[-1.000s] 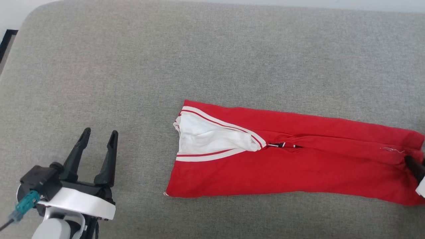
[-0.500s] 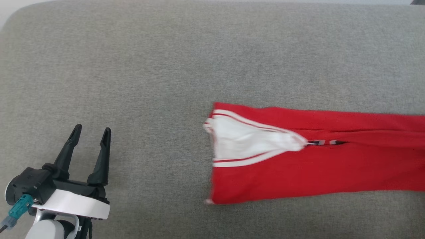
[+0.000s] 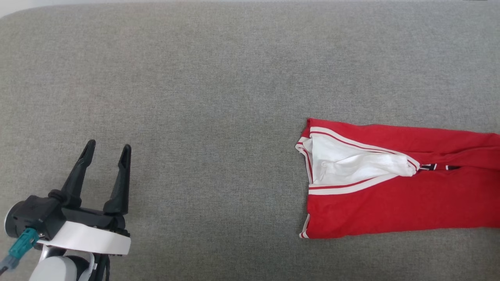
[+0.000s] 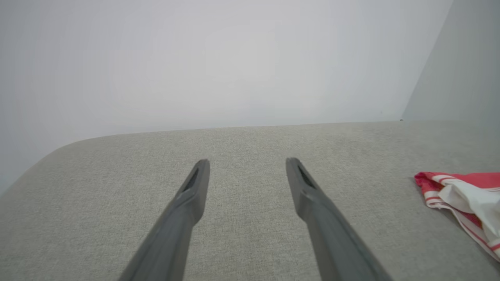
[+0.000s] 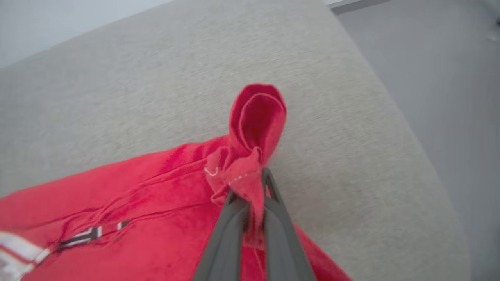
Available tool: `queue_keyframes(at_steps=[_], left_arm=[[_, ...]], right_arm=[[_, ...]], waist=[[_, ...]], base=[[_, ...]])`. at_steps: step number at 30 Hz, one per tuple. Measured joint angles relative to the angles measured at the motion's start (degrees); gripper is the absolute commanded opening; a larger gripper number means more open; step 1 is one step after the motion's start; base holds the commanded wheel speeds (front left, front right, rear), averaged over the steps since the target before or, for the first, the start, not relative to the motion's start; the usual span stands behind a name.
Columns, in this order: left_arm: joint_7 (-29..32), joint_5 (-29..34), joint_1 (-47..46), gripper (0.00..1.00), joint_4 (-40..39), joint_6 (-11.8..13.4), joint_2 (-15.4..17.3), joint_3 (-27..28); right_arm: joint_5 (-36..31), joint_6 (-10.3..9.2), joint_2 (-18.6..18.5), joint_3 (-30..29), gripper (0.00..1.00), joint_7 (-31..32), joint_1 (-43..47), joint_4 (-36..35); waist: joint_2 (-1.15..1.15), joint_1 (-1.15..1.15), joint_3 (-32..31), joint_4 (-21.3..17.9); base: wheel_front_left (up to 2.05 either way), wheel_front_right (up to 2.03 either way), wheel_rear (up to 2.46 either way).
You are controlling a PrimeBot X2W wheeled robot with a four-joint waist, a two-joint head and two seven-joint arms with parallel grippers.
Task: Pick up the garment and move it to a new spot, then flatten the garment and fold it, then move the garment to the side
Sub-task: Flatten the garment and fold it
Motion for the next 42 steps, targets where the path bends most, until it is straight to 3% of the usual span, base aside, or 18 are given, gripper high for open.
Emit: queue_keyframes(at_steps=[10,16,24,33,34,35,36,42], left_arm=[[0.0,-2.4,-0.1,1.0,-0.3,0.0,0.0,-2.4],[0.0,-3.0,-1.2,1.0,-0.1,0.0,-0.3,-3.2],[0.0,-3.8,-2.7,1.0,0.3,0.0,-0.8,-4.5],[0.0,-4.7,-3.5,1.0,1.7,0.0,-1.3,-5.0],[0.0,-4.8,-3.5,1.0,1.8,0.0,-1.3,-5.0],[0.0,-4.9,-3.5,1.0,1.9,0.0,-1.3,-5.0],[0.0,-4.9,-3.5,1.0,2.1,0.0,-1.3,-4.8],[0.0,-5.1,-1.9,1.0,2.9,0.0,-1.2,-4.0]], right_arm=[[5.4,0.01,3.6,22.4,0.0,6.5,1.9,-12.8],[5.5,0.0,4.7,37.8,0.0,8.3,-0.7,-16.4],[5.1,0.0,6.0,49.4,0.0,7.7,-5.5,-10.9],[4.3,0.01,5.6,53.1,0.0,1.2,-7.8,0.8],[4.3,0.01,5.5,53.3,0.24,0.3,-7.9,1.6],[4.5,0.01,5.6,53.3,0.57,-0.5,-8.0,2.1],[4.6,0.01,5.6,53.3,1.0,-1.4,-8.0,2.4],[6.0,0.01,5.4,50.4,1.0,-5.4,-8.3,-0.8]], waist=[[0.0,0.0,-0.3,0.3],[0.0,0.0,0.4,1.6],[0.0,0.0,1.4,3.7],[0.0,0.0,1.5,5.1],[0.0,0.0,1.4,5.1],[0.0,0.0,1.2,5.0],[0.0,0.0,1.0,4.9],[0.0,0.0,-0.7,3.1]], base=[[0.0,0.0,0.0],[0.0,0.0,0.0],[0.0,0.0,0.0],[0.0,0.0,0.0],[0.0,0.0,0.0],[0.0,0.0,0.0],[0.0,0.0,0.0],[0.0,0.0,0.0]])
